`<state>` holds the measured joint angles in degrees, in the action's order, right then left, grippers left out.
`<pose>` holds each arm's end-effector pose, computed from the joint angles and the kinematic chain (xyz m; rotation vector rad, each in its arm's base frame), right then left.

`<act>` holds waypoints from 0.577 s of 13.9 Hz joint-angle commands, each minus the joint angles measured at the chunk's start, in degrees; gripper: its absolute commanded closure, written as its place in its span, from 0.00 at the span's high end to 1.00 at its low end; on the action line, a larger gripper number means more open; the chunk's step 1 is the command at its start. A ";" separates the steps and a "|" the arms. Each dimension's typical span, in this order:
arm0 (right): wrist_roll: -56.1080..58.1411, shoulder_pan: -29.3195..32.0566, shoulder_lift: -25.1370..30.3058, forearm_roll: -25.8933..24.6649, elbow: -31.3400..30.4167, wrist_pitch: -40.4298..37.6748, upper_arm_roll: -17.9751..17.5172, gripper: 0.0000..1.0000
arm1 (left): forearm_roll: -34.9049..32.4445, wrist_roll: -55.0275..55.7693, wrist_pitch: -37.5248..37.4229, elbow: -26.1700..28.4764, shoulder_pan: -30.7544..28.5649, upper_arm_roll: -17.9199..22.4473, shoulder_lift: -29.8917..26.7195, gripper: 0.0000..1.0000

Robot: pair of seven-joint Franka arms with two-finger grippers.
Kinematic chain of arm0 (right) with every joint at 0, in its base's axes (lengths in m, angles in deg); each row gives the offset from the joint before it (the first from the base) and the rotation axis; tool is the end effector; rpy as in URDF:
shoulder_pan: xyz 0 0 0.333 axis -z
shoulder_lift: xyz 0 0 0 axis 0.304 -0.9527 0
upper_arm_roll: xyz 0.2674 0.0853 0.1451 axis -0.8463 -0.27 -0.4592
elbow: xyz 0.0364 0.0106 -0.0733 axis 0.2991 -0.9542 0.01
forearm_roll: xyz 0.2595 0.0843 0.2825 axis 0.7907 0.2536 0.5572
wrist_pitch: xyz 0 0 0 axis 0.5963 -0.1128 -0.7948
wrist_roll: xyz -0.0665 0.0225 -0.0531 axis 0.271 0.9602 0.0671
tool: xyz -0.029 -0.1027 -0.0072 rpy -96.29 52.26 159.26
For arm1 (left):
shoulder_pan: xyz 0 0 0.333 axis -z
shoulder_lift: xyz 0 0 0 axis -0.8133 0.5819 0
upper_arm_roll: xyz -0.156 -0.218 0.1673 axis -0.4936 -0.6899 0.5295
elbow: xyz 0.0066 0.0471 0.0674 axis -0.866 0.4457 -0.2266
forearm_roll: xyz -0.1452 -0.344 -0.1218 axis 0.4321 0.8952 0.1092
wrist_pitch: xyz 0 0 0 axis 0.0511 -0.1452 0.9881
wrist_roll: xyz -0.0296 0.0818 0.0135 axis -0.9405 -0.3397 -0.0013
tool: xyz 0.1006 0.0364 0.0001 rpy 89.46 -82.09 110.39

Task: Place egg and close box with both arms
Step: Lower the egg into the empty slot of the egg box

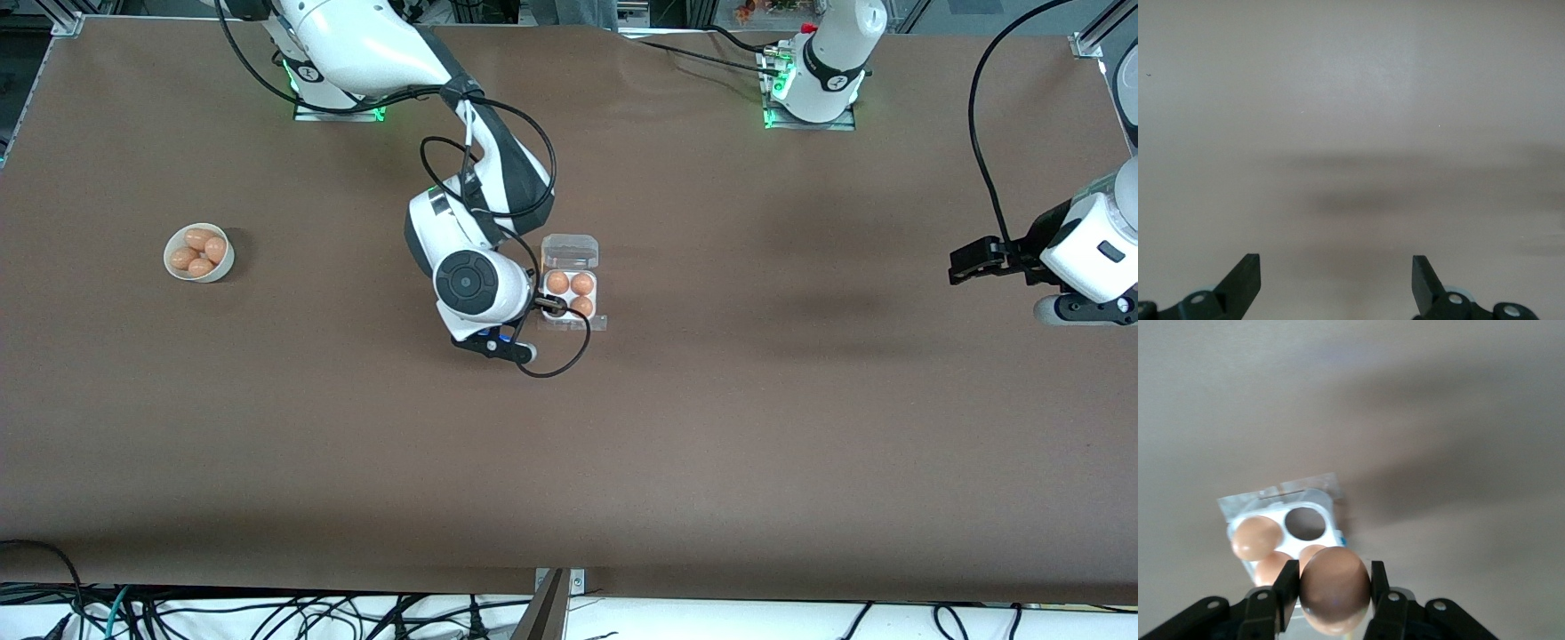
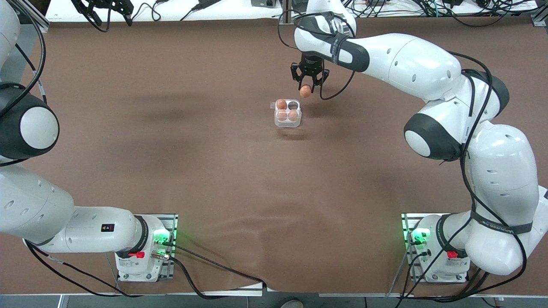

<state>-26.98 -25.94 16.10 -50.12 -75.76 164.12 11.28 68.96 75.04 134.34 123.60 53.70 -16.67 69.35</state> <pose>0.5843 0.4471 0.2845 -3.0078 0.4126 0.4501 0.6096 -0.0006 0.5562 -3.1115 -0.0348 0.1602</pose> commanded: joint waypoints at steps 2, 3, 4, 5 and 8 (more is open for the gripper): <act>-3.40 0.66 -2.91 3.68 2.26 3.42 -1.73 0.34 | -0.42 -1.10 -0.25 0.24 -0.24 -0.23 -0.34 1.00; -3.32 0.66 -3.18 3.69 2.26 3.77 -2.08 0.34 | -0.42 -1.19 -0.25 0.24 -0.24 -0.23 -0.34 1.00; -3.40 0.66 -3.79 3.69 2.26 3.78 -2.60 0.34 | -0.42 -1.19 -0.25 0.24 -0.24 -0.23 -0.34 1.00; -3.49 0.66 -3.97 3.77 2.17 3.78 -2.96 0.34 | -0.42 -1.19 -0.25 0.24 -0.24 -0.23 -0.34 1.00; -3.67 0.66 -4.32 5.87 1.91 3.43 -3.58 0.35 | -0.42 -1.10 -0.25 0.24 -0.24 -0.23 -0.25 1.00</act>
<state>-29.73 -25.90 12.73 -46.33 -75.68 168.05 8.48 68.96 75.04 134.34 123.60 53.69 -16.67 69.50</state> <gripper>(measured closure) 0.520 0.000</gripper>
